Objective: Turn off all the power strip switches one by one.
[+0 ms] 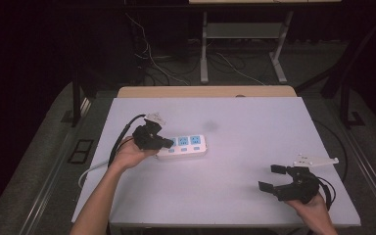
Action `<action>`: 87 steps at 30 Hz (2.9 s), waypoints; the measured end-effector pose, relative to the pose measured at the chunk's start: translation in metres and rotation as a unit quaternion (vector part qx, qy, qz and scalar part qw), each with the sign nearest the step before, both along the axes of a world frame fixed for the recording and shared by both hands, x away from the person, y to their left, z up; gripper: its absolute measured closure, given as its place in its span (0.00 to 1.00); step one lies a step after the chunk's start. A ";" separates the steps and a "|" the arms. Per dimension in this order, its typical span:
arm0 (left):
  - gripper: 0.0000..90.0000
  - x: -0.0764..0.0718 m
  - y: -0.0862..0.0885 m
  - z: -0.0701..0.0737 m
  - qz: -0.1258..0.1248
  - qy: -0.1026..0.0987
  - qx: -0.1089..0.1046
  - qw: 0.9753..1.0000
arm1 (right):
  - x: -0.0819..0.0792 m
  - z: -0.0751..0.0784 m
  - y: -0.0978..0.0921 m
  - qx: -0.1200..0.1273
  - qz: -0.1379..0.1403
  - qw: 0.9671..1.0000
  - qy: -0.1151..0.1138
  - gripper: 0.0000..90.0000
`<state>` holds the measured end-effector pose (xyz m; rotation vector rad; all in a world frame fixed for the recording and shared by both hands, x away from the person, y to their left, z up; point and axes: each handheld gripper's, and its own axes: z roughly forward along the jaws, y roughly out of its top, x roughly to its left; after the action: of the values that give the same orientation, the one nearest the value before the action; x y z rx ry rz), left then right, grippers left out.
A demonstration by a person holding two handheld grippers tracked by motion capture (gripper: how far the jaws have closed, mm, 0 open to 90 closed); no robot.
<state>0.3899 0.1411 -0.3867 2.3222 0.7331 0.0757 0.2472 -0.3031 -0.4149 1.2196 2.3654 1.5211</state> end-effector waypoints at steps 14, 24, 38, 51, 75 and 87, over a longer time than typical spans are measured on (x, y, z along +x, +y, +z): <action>0.99 0.007 -0.003 -0.013 -0.009 0.009 0.016 1.000 | -0.001 0.000 -0.002 -0.001 -0.006 1.000 -0.002 0.09; 0.99 0.009 -0.004 -0.022 -0.013 0.019 0.016 1.000 | -0.001 0.001 -0.003 -0.001 -0.008 1.000 -0.003 0.09; 1.00 0.010 -0.003 -0.026 -0.013 0.011 0.002 1.000 | -0.001 0.002 -0.003 0.000 -0.006 1.000 -0.007 0.09; 1.00 0.009 -0.002 -0.027 -0.001 0.020 -0.004 1.000 | -0.002 0.003 -0.006 0.002 -0.006 1.000 -0.010 0.09; 1.00 0.005 -0.005 -0.018 0.002 0.013 0.024 1.000 | -0.002 0.004 -0.007 0.006 -0.007 1.000 -0.017 0.09; 1.00 0.004 -0.003 -0.001 -0.002 0.002 0.014 1.000 | -0.002 0.004 -0.008 0.008 -0.009 1.000 -0.017 0.09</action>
<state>0.3938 0.1380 -0.3882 2.3514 0.7338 0.0814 0.2456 -0.3109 -0.4106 1.2049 2.3190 1.5445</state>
